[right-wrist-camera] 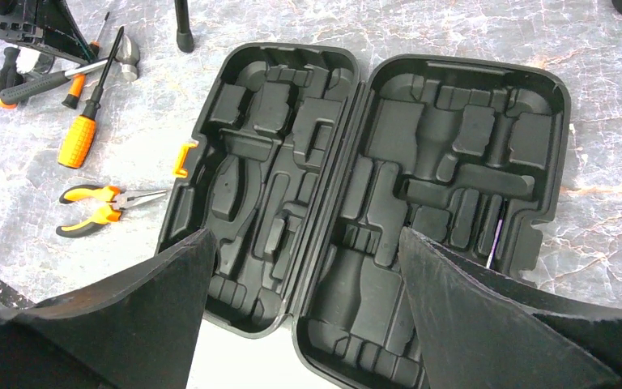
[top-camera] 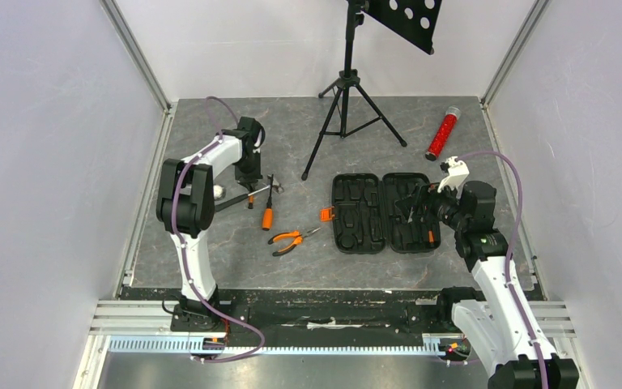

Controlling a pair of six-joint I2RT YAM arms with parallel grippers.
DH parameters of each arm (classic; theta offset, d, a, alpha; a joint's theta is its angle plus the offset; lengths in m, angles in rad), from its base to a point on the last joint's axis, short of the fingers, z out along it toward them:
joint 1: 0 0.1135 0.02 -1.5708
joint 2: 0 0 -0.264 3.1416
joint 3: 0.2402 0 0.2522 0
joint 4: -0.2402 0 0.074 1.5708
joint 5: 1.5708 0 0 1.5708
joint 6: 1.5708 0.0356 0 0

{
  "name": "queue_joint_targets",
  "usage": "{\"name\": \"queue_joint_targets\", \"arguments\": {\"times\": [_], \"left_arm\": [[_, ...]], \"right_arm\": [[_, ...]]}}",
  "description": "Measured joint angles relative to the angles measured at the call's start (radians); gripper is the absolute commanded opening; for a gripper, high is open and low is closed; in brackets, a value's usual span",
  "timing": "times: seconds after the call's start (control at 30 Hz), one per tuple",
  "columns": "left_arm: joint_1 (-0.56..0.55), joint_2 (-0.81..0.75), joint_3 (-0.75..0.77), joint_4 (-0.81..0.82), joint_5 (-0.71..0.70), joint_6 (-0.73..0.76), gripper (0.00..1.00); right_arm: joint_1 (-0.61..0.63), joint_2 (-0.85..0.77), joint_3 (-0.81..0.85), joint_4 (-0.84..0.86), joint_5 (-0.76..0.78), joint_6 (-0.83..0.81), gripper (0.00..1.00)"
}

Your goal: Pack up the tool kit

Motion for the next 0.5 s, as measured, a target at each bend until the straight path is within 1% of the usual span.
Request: {"name": "queue_joint_targets", "arguments": {"times": [0.03, 0.17, 0.3, 0.5], "left_arm": [[0.000, 0.000, 0.000, 0.000, 0.001, 0.001, 0.02], [-0.001, -0.007, 0.000, -0.002, -0.019, 0.003, 0.02], [-0.008, -0.038, -0.001, 0.000, -0.116, 0.002, 0.02], [-0.024, -0.146, -0.001, 0.042, -0.282, 0.001, 0.02]], "right_arm": [[0.000, -0.004, -0.002, 0.000, 0.000, 0.000, 0.86], [0.000, -0.017, -0.011, 0.000, 0.000, 0.000, 0.86], [0.000, -0.021, -0.014, 0.000, 0.000, 0.000, 0.86], [0.000, -0.025, -0.014, -0.002, 0.000, -0.003, 0.86]]}}
